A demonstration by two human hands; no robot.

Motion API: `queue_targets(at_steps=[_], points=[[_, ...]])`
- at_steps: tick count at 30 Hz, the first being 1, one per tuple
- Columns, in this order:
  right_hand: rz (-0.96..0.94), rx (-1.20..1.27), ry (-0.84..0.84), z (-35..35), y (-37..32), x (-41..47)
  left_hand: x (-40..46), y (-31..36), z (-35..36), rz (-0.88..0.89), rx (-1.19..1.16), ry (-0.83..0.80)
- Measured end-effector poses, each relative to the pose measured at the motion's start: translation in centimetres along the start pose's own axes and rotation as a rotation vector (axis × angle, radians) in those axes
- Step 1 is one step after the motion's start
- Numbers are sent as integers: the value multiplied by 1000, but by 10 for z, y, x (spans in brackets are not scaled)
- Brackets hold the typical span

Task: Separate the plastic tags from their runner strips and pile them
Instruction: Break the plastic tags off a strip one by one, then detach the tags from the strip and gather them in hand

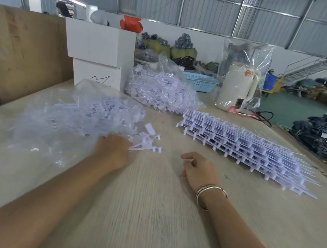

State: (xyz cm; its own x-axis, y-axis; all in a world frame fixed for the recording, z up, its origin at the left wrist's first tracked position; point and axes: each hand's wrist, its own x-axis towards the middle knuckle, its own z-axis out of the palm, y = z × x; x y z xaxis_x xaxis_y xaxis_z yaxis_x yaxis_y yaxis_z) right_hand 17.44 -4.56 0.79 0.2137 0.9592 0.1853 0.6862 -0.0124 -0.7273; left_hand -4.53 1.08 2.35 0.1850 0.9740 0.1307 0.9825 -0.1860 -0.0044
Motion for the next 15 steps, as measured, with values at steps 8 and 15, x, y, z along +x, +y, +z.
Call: queue_targets(at_steps=[8,15], points=[[18,7,10,1,0,1,-11,28,0,81,-20,34],[22,-8,143,-2,-2,-2,-44,71,-4,293,-277,44]])
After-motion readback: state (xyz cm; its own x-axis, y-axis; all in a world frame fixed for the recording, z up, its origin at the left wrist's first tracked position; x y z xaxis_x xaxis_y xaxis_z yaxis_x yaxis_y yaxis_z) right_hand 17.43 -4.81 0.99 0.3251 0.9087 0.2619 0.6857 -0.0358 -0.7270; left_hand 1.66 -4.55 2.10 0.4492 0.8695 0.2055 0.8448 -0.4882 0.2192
